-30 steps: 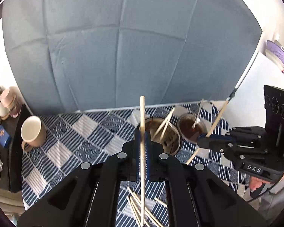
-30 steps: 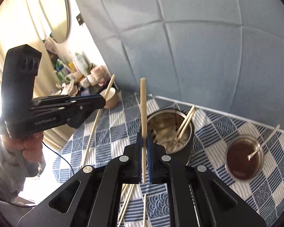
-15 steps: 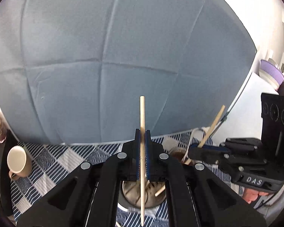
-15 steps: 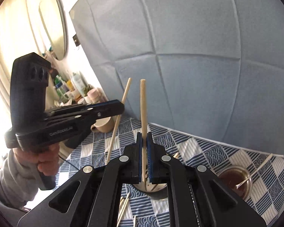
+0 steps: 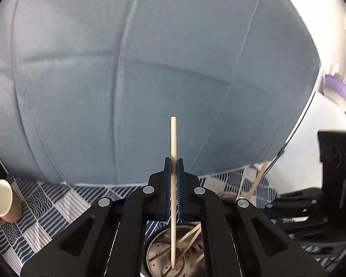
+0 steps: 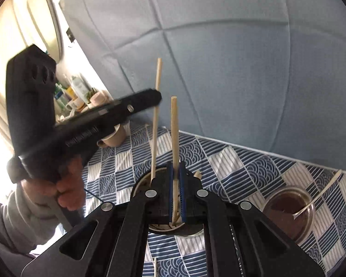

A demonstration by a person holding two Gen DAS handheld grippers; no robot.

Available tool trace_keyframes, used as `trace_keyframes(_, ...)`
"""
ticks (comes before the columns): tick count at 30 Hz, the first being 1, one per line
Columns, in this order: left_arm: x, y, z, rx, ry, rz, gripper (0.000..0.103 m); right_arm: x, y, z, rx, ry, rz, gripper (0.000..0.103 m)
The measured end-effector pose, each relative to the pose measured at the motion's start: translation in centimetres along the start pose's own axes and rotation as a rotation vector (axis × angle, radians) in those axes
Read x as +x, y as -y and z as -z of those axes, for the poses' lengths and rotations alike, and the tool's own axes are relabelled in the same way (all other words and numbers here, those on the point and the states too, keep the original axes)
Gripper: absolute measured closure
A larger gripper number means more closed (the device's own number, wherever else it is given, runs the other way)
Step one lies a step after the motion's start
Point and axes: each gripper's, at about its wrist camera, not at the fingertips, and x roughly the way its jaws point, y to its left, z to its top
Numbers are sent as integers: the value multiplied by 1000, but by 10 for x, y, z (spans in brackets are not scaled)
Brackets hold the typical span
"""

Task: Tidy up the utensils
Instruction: 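Carry both chopsticks over the black holder, drop them in, open both tools, then move both tools back down toward the remaining chopsticks on the cloth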

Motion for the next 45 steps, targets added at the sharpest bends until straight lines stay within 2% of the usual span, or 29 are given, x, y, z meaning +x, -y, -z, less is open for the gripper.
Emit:
trace_keyframes(7,9,-8,20,20,-56,-21,98,16,6,12,26,-39,-6,98)
trace_keyframes(18,11,-12,27,44,-86,-37,98,15,5,13,28,-43,10,94)
trace_keyframes(20,8,-11,27,57,-80,-51,95,11,5,12,30,-31,18,94)
trace_keyframes(23,2,-11,25,51,-74,-52,84,4,7,10,43,-18,29,94)
trace_keyframes(25,-2,-12,24,44,-72,-60,83,0,8,9,47,-13,45,93)
trace_keyframes(27,-8,-11,24,58,-71,-67,78,-4,8,8,55,-10,50,86)
trace_keyframes(29,-13,-10,24,60,-68,-70,76,-9,8,8,60,4,58,72)
trace_keyframes(34,-29,-15,29,32,-64,-78,69,-22,4,9,54,19,88,56)
trace_keyframes(35,-32,-17,31,28,-63,-84,65,-25,3,10,54,20,95,53)
trace_keyframes(39,-45,-24,39,-4,-64,-102,51,-31,-2,16,56,16,107,46)
trace_keyframes(45,-66,-36,55,-17,-86,-135,37,-32,-8,32,67,-7,125,38)
